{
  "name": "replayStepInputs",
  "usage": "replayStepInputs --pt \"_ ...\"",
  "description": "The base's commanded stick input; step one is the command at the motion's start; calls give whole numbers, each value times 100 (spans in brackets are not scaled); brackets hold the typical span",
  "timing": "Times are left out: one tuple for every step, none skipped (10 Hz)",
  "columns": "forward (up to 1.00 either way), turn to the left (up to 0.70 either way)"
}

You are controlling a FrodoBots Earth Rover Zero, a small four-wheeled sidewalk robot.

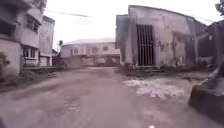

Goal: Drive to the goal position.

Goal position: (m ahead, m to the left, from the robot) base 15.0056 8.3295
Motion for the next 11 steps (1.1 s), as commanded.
replayStepInputs --pt "70 0" --pt "70 0" --pt "70 0" --pt "70 0" --pt "70 0" --pt "70 0" --pt "70 0" --pt "70 0" --pt "70 0" --pt "70 0" --pt "70 0"
